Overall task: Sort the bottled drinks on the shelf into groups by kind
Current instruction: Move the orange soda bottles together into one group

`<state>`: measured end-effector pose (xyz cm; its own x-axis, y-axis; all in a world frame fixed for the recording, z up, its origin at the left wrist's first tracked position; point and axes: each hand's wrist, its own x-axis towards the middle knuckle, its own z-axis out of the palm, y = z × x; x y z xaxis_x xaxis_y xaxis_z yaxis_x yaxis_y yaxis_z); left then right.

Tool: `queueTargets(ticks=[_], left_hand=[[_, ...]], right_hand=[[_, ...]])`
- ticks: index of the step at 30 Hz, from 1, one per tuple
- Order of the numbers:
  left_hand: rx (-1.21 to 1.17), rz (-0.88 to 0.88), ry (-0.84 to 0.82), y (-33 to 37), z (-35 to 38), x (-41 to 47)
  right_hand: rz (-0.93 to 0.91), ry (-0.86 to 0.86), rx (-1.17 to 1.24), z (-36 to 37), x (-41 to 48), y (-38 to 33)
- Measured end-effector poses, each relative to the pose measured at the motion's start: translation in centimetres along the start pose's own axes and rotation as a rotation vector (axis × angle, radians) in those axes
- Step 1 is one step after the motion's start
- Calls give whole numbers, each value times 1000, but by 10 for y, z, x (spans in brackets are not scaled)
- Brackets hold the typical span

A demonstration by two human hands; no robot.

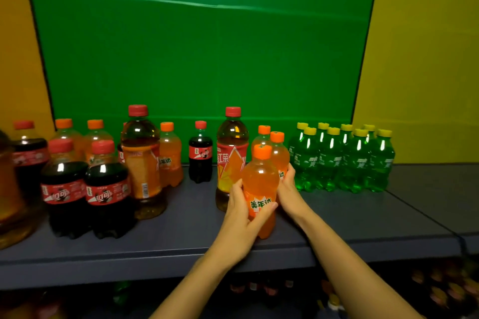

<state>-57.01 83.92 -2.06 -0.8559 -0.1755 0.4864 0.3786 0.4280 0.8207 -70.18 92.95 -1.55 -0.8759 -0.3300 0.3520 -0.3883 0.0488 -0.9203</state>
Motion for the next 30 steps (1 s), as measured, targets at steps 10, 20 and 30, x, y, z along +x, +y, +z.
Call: queueTargets(ticks=[10,20,30], left_hand=[[220,53,263,-1,28,25],[307,220,414,9,-7,9],[480,199,791,-7,-97,7]], right_hand=[[-347,313,-75,-22,-33,-32],[-609,276,-75,21,-56,-95],[-562,305,-149,105,-36,-75]])
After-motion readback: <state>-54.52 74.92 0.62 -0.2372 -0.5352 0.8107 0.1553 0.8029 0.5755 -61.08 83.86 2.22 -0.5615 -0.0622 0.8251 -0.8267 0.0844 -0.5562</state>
